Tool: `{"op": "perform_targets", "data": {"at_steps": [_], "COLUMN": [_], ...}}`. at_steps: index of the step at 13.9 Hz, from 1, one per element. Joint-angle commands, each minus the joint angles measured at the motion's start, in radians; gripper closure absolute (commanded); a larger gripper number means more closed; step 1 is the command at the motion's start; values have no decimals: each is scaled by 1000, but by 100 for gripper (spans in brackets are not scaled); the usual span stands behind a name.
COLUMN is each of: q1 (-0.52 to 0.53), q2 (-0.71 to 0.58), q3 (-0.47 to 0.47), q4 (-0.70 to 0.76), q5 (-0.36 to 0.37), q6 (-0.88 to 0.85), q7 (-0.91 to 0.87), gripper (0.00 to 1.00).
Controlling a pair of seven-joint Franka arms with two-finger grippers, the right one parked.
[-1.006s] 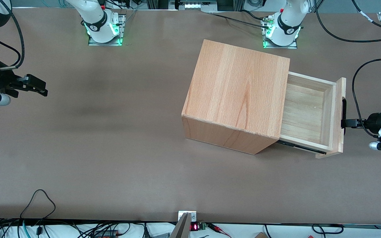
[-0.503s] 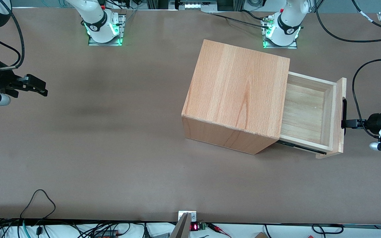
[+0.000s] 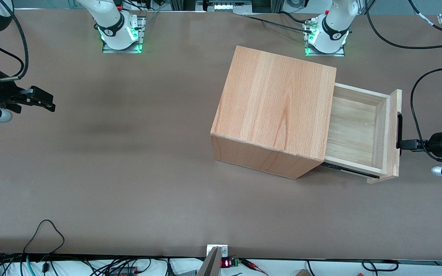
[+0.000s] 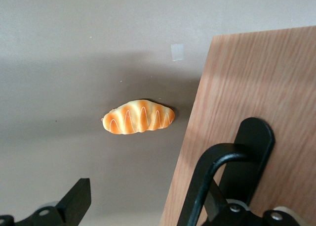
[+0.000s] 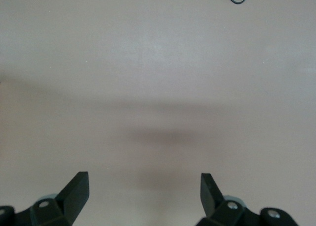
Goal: Open top drawer with left arm
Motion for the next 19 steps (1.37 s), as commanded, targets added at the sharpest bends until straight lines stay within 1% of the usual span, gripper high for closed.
{"op": "perform_targets", "data": {"at_steps": [1,3,6,8,10,13,15,16,19], "q1": [6,4,9,7,6,1,-8,-19,-86], "q2": [23,23,13,-3,-30,-40,-44,-53,-92], "q3": [-2,2,6,6,2,-2,-8,-8,-10], "q4": [64,104,137,142,163,226,268,286,303], "q5": [-9,-5,3,6,52,60,60,61,118], "q6": [-45,-102,-140,-171,-200,-286,-329,-356,-396], "q7": [20,19,19,14,11,5,-33,-65,-146], "gripper": [0,0,0,0,0,0,0,0,0]}}
